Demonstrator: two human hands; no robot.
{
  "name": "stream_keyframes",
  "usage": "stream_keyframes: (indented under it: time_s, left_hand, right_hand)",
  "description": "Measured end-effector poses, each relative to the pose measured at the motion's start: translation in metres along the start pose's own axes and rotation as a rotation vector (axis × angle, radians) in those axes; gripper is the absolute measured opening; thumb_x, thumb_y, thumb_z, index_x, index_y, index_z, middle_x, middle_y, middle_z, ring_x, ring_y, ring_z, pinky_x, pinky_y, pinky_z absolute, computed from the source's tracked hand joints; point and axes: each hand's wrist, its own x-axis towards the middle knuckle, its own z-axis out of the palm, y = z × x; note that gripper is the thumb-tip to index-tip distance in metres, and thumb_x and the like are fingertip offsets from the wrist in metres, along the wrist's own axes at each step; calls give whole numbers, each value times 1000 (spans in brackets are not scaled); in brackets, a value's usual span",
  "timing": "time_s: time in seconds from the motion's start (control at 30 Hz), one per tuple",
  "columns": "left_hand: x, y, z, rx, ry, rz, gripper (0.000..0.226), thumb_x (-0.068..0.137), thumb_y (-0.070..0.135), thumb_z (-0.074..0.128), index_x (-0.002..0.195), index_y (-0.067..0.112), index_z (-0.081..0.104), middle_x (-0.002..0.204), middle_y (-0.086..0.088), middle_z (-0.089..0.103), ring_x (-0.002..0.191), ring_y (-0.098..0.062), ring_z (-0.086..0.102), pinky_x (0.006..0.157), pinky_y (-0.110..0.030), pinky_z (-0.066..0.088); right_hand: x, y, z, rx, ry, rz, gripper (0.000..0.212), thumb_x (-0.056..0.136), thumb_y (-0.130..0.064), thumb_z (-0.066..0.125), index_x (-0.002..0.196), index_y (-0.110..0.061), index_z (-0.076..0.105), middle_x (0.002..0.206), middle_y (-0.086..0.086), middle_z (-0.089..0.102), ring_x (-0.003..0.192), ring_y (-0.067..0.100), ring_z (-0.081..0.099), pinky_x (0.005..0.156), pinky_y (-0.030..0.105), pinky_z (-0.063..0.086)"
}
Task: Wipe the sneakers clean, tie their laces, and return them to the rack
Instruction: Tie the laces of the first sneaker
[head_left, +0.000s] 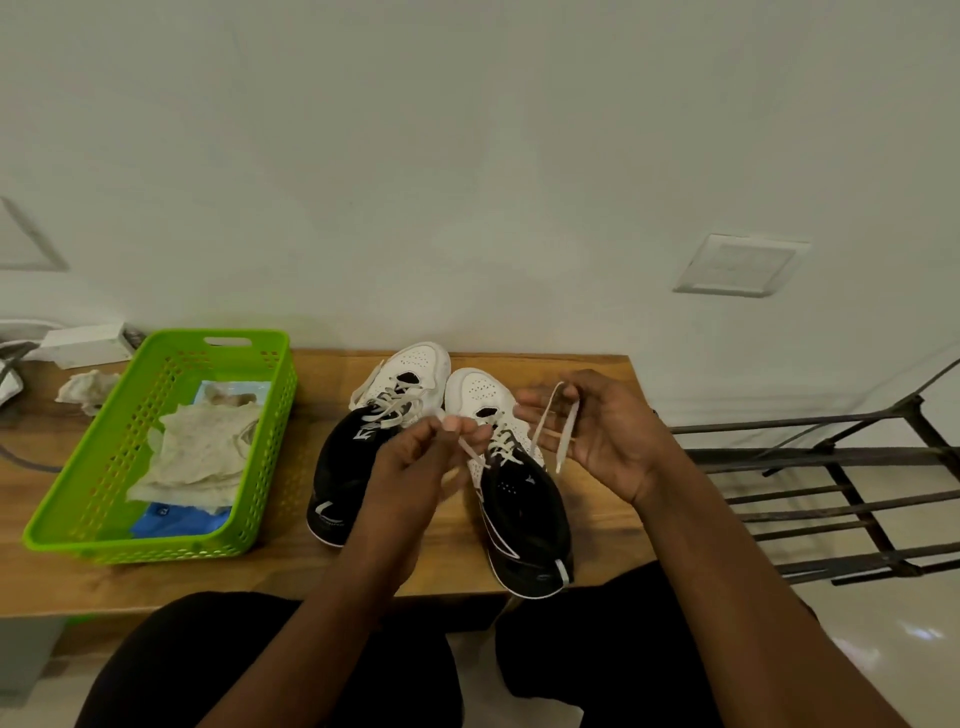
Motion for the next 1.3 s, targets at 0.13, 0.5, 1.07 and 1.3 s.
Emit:
stream_keyframes:
  time_s: [0.13, 0.5, 1.07, 1.3]
  left_hand:
    - [12, 18, 15, 204, -12, 330, 19, 101, 18, 55, 104, 19, 73, 92, -1, 79, 91, -14, 75, 79, -22, 58]
    - [37, 32, 26, -31, 18, 209, 15, 84, 19, 76, 97, 14, 81, 88, -12, 78, 75, -19, 70, 74, -33, 59]
    - [40, 33, 18, 272, -56, 408, 16, 84, 17, 79, 88, 3, 73, 73, -6, 75, 61, -9, 68, 59, -18, 50]
    - [36, 29, 24, 321, -32, 391, 20, 86, 19, 76, 78, 2, 69, 63, 1, 67, 57, -2, 60, 58, -12, 46]
  right_hand:
    - [1, -7, 16, -72, 28, -181, 40, 97, -42, 51, 84, -8, 66, 82, 11, 68, 72, 22, 60, 78, 40, 52]
    - [10, -2, 38, -193, 115, -413, 20, 89, -6, 67, 108, -3, 64, 82, 12, 74, 68, 14, 68, 59, 24, 51]
    - [3, -7, 31, -466, 122, -406, 15, 79, -22, 79, 84, -9, 72, 67, 1, 69, 62, 9, 56, 58, 25, 43]
    - [-10, -7, 18, -1137, -61, -594, 11, 85, -21, 68, 79, -22, 59, 69, -8, 60, 62, 7, 53, 60, 32, 45]
